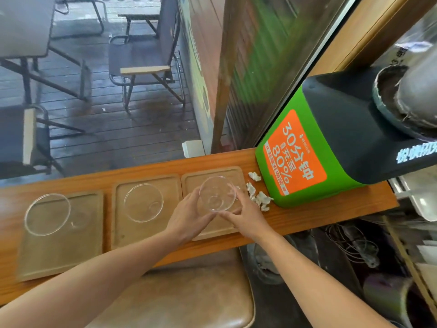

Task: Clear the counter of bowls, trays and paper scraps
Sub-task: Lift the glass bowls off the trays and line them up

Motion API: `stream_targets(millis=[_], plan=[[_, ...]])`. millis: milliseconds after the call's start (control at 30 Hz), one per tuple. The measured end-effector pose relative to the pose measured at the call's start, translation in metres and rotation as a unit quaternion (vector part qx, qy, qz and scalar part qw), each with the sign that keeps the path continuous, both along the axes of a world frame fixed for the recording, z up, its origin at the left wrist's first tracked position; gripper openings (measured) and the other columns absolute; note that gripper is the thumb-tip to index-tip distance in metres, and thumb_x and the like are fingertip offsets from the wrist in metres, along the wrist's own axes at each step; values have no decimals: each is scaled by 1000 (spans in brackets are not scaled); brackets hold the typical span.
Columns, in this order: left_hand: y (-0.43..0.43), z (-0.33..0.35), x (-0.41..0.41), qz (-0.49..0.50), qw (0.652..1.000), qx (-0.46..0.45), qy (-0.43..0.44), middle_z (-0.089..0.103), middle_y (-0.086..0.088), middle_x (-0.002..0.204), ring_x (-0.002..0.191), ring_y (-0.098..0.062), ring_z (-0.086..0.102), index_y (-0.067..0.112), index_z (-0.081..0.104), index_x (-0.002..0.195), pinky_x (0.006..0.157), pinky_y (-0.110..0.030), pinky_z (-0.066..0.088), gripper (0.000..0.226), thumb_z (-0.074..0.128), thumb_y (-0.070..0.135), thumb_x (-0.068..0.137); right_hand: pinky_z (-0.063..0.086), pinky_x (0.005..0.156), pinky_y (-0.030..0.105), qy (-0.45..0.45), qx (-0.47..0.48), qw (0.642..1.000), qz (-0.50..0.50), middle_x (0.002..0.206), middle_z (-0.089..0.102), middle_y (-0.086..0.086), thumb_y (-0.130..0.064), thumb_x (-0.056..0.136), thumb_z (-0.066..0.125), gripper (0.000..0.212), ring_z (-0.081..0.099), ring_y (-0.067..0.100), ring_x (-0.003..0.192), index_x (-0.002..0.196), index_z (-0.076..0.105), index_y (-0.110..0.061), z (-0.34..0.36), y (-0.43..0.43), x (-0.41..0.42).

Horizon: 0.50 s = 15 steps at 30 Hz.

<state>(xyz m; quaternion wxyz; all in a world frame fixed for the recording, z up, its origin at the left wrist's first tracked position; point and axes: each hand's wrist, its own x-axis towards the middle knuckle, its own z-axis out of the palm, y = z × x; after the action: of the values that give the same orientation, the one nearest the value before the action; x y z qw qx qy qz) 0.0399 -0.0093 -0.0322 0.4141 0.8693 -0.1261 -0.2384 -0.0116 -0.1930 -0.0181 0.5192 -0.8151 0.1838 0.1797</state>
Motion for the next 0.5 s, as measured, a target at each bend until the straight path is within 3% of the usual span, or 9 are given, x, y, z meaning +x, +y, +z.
stream_targets(millis=[100, 200, 400, 500], plan=[[4, 8, -1, -5, 1000, -1, -7, 47, 25, 122, 96, -16, 65, 44, 31, 143, 86, -31, 53, 79, 65, 65, 74, 50, 64, 11, 1, 3, 1000, 4, 140, 47, -15, -43, 82, 76, 83, 67, 3, 86, 150, 27, -43, 9, 1, -1], [7, 25, 0, -5, 1000, -10, -21, 49, 23, 122, 97, -15, 65, 43, 32, 143, 88, -32, 54, 77, 66, 62, 76, 48, 64, 7, -18, -2, 1000, 10, 136, 48, -16, -46, 82, 76, 83, 67, -3, 84, 150, 28, -42, 30, 4, -2], [11, 86, 16, 4, 995, -39, -89, 48, 23, 119, 88, -9, 58, 40, 38, 140, 80, -27, 50, 74, 65, 64, 76, 53, 64, 18, -96, -15, 995, 10, 141, 48, -9, -51, 79, 76, 85, 69, 9, 84, 150, 31, -37, 82, 13, 15], [24, 120, 28, 12, 991, -45, -128, 52, 21, 116, 91, -12, 58, 36, 45, 136, 80, -31, 52, 65, 69, 58, 79, 59, 66, 28, -129, -23, 991, 26, 140, 51, -7, -52, 80, 74, 84, 70, 14, 78, 150, 31, -38, 106, 25, 31]])
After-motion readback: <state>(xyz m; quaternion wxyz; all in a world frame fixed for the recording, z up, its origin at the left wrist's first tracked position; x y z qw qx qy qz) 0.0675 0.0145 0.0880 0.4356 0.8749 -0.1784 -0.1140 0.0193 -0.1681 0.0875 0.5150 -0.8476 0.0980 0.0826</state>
